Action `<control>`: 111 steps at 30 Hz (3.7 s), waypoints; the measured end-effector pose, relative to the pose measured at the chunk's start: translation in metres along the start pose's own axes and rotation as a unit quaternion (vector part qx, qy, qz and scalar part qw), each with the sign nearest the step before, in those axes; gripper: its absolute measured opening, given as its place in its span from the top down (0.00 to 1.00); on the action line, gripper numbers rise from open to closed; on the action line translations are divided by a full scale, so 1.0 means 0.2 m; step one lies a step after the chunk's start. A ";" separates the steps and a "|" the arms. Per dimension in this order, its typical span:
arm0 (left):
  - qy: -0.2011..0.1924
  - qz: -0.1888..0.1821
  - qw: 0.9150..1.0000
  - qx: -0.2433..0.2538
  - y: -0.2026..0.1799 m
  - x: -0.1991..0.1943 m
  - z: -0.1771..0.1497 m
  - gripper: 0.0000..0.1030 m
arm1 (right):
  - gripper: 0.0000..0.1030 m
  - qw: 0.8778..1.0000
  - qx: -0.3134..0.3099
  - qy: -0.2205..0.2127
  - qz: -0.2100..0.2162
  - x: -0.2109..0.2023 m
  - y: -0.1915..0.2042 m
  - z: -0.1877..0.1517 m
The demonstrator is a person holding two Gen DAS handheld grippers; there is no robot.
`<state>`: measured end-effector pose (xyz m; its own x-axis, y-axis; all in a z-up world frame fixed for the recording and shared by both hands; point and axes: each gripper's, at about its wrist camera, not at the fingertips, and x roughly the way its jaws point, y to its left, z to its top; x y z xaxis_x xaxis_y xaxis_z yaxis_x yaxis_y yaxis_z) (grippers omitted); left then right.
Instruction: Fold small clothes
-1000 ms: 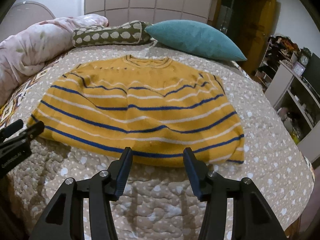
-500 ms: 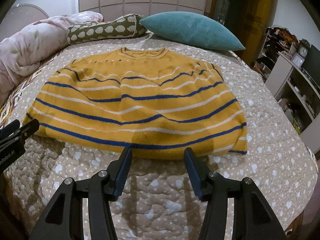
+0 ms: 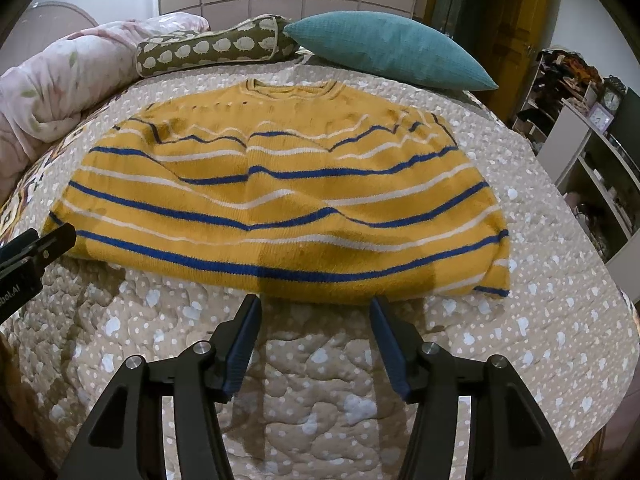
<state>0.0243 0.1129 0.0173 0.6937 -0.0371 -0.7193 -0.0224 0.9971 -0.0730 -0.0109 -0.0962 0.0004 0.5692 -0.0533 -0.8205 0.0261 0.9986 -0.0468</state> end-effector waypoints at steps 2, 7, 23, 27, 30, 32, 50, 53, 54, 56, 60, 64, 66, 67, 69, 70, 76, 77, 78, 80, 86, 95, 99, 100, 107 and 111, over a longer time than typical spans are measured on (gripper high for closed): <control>0.000 0.000 1.000 0.000 0.00 0.00 0.00 0.24 | 0.41 1.000 0.000 0.003 0.000 0.01 0.00 -0.01; 0.002 0.000 1.000 0.001 0.00 0.01 -0.01 0.24 | 0.40 1.000 0.000 0.007 0.001 0.03 0.01 -0.02; 0.010 -0.002 1.000 0.003 0.00 0.02 -0.02 0.24 | 0.30 1.000 0.005 0.002 -0.003 0.07 0.01 -0.04; 0.011 -0.001 1.000 0.003 0.00 0.02 -0.02 0.24 | 0.28 1.000 0.009 -0.001 -0.003 0.08 0.00 -0.04; 0.012 -0.001 1.000 0.004 0.00 0.03 -0.03 0.24 | 0.26 1.000 0.012 -0.003 -0.005 0.08 0.00 -0.05; 0.012 -0.001 1.000 0.004 0.00 0.03 -0.03 0.24 | 0.24 1.000 0.014 -0.006 -0.005 0.08 0.00 -0.05; 0.024 -0.002 1.000 0.006 0.01 0.06 -0.02 0.22 | 0.12 0.999 0.032 -0.021 -0.008 0.10 -0.02 -0.08; 0.026 -0.002 1.000 0.007 0.01 0.06 -0.03 0.22 | 0.11 0.999 0.035 -0.022 -0.005 0.10 -0.03 -0.08; 0.026 -0.002 1.000 0.007 0.02 0.06 -0.03 0.22 | 0.11 0.999 0.035 -0.023 -0.006 0.10 -0.02 -0.08; 0.027 -0.002 1.000 0.007 0.01 0.06 -0.03 0.21 | 0.10 0.999 0.034 -0.025 -0.007 0.10 -0.02 -0.08; 0.029 -0.003 1.000 0.007 0.02 0.07 -0.04 0.20 | 0.09 0.999 0.034 -0.028 -0.006 0.11 -0.02 -0.08; 0.034 -0.006 0.999 0.003 0.03 0.08 -0.04 0.20 | 0.09 0.999 0.034 -0.031 -0.006 0.11 -0.02 -0.09; 0.036 -0.008 0.999 0.002 0.04 0.08 -0.04 0.20 | 0.09 0.999 0.035 -0.033 -0.006 0.10 -0.02 -0.09; 0.036 -0.008 0.999 0.002 0.04 0.08 -0.04 0.20 | 0.09 0.999 0.035 -0.034 -0.006 0.10 -0.02 -0.09; 0.036 -0.008 0.999 0.002 0.04 0.08 -0.05 0.20 | 0.09 0.999 0.036 -0.035 -0.006 0.10 -0.02 -0.10; 0.035 -0.008 0.999 0.002 0.04 0.08 -0.05 0.20 | 0.09 0.999 0.036 -0.035 -0.006 0.10 -0.02 -0.10; 0.035 -0.008 0.999 0.004 0.04 0.07 -0.06 0.20 | 0.09 0.999 0.036 -0.036 -0.005 0.10 -0.02 -0.10; 0.035 -0.008 0.999 0.003 0.04 0.07 -0.06 0.20 | 0.09 0.999 0.036 -0.036 -0.005 0.10 -0.02 -0.10; 0.035 -0.008 0.999 0.003 0.04 0.07 -0.06 0.20 | 0.09 0.999 0.037 -0.037 -0.005 0.10 -0.02 -0.09; 0.035 -0.007 0.999 0.003 0.04 0.07 -0.06 0.20 | 0.09 0.999 0.037 -0.037 -0.005 0.09 -0.02 -0.09; 0.033 -0.006 0.999 0.004 0.05 0.06 -0.08 0.20 | 0.09 0.999 0.037 -0.038 -0.004 0.10 -0.02 -0.10; 0.032 -0.006 0.999 0.003 0.06 0.05 -0.09 0.20 | 0.09 0.998 0.039 -0.039 -0.004 0.09 -0.02 -0.10; 0.032 -0.006 0.999 0.004 0.06 0.05 -0.09 0.20 | 0.09 0.998 0.039 -0.039 -0.004 0.09 -0.02 -0.10; 0.032 -0.006 0.999 0.004 0.06 0.05 -0.09 0.20 | 0.09 0.998 0.039 -0.039 -0.004 0.09 -0.02 -0.10; 0.040 -0.005 0.999 0.004 0.06 0.07 -0.09 0.20 | 0.09 0.999 0.039 -0.034 0.003 0.09 -0.03 -0.09; 0.045 -0.011 0.999 -0.002 0.08 0.08 -0.09 0.18 | 0.10 0.996 0.052 -0.016 0.066 0.06 -0.14 -0.05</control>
<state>0.0224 0.1262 -0.0069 0.6272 -0.0652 -0.7761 -0.0110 0.9957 -0.0925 -0.0135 -0.1250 -0.0136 0.5998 0.0771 -0.7964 0.0337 0.9920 0.1214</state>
